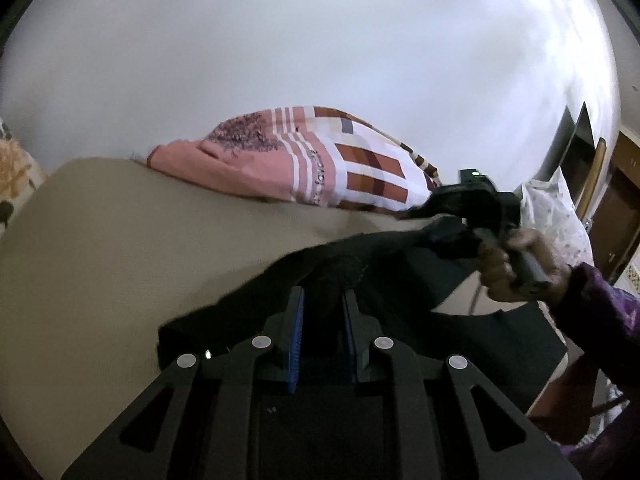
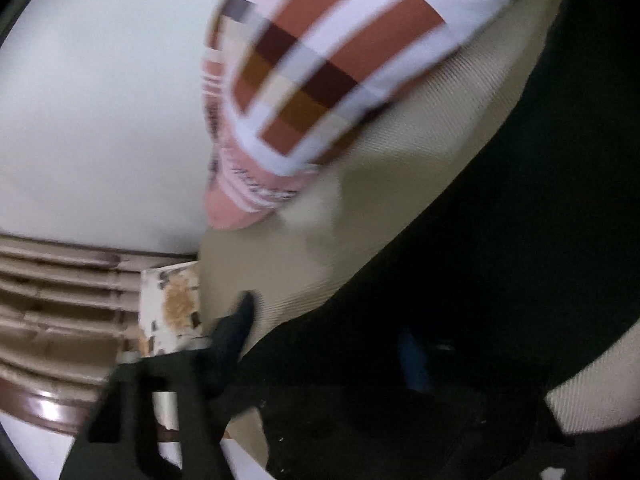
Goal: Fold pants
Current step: 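Lift and fold the legs over toward the waistband with the right gripper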
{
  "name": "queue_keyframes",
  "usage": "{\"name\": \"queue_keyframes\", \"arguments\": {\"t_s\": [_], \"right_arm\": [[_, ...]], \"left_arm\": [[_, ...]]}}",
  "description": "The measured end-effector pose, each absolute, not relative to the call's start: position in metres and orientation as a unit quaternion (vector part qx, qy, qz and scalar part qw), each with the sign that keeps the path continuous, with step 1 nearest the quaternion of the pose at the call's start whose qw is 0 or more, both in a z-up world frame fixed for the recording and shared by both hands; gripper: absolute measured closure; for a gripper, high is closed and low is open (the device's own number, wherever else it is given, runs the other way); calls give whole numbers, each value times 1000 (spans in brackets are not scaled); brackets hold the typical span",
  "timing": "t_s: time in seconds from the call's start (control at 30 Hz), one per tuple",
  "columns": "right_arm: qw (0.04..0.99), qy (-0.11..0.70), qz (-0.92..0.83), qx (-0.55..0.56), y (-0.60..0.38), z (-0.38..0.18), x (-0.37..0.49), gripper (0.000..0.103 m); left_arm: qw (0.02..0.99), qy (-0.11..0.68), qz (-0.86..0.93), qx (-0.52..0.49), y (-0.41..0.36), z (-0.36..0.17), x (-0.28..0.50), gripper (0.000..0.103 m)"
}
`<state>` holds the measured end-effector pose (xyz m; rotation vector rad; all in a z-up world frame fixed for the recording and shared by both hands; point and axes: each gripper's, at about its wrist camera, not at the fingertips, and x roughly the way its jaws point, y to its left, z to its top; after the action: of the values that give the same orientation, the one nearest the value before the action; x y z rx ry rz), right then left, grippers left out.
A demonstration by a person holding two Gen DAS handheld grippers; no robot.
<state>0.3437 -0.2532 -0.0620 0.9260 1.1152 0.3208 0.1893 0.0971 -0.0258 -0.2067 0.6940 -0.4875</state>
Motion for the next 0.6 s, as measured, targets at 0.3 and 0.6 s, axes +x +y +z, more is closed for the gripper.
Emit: {"name": "queue_keyframes", "arguments": {"t_s": [0.3,0.6], "right_arm": [[801,460,146,354,-250,-41,271,95],[783,487,161,352,-230,-49,124,96]], "left_arm": [[900,360,-222,-108,115,-23,165,85],[865,453,-189,-99,144,-68,111,85]]}}
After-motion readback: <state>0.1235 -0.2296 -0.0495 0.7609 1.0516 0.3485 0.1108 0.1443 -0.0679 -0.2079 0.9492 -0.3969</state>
